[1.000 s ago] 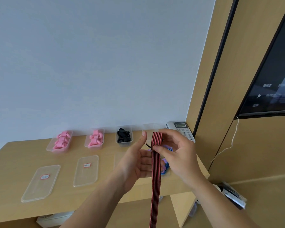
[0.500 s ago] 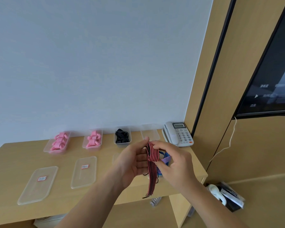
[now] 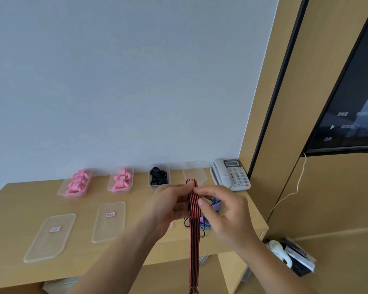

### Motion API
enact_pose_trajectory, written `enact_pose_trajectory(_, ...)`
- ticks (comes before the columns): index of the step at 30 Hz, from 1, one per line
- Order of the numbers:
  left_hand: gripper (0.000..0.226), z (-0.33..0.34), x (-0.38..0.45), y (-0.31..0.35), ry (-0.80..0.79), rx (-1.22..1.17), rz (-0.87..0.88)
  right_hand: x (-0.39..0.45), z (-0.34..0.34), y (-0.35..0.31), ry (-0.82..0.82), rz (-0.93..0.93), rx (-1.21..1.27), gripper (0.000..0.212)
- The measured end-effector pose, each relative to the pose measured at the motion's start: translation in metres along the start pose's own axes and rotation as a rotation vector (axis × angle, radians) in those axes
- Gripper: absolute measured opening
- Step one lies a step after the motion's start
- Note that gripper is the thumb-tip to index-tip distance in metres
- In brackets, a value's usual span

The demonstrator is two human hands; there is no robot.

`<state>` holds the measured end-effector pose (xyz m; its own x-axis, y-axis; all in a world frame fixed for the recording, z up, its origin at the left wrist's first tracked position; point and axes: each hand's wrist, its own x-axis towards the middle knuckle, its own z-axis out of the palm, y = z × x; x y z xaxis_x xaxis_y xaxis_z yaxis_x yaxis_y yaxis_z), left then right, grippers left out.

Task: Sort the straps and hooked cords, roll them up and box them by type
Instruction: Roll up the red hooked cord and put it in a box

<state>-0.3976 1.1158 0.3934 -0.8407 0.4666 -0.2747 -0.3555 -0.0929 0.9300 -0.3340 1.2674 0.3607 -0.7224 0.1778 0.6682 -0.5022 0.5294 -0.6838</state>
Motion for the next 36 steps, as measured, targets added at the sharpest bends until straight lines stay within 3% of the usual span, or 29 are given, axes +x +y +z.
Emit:
enact_pose_trajectory(3,0.029,0.002,-0.002,-0.001,-0.019,0.038,0.032,0.005,0.0,-0.007,0.028,0.187,0.108,0.021)
enact_pose_trajectory(7,0.026,0.004,-0.002,-0.002,-0.027,0.058,0.061,0.011,0.005,-0.013,0.021,0.298,-0.009,0.036)
enact_pose_trajectory(10,0.02,0.001,-0.004,-0.001,-0.012,0.07,0.101,0.018,0.001,-0.01,-0.099,0.497,0.012,0.044)
enact_pose_trajectory(13,0.019,0.0,-0.005,0.001,-0.035,0.094,0.136,0.025,-0.005,-0.011,-0.268,0.577,0.123,0.033)
enact_pose_trajectory(18,0.022,0.003,-0.007,-0.005,-0.05,0.071,0.143,0.031,-0.009,-0.014,-0.293,0.608,0.27,0.028)
enact_pose_trajectory(23,0.053,0.007,-0.006,-0.014,-0.031,0.127,0.052,0.038,-0.015,-0.012,-0.251,0.605,0.333,0.024)
enact_pose_trajectory(32,0.055,0.011,-0.012,-0.012,-0.027,0.134,-0.042,0.036,-0.014,-0.005,-0.17,0.417,0.206,0.035)
enact_pose_trajectory(36,0.07,0.012,-0.012,-0.012,-0.027,0.11,-0.126,0.033,-0.012,-0.001,-0.127,0.336,0.178,0.038)
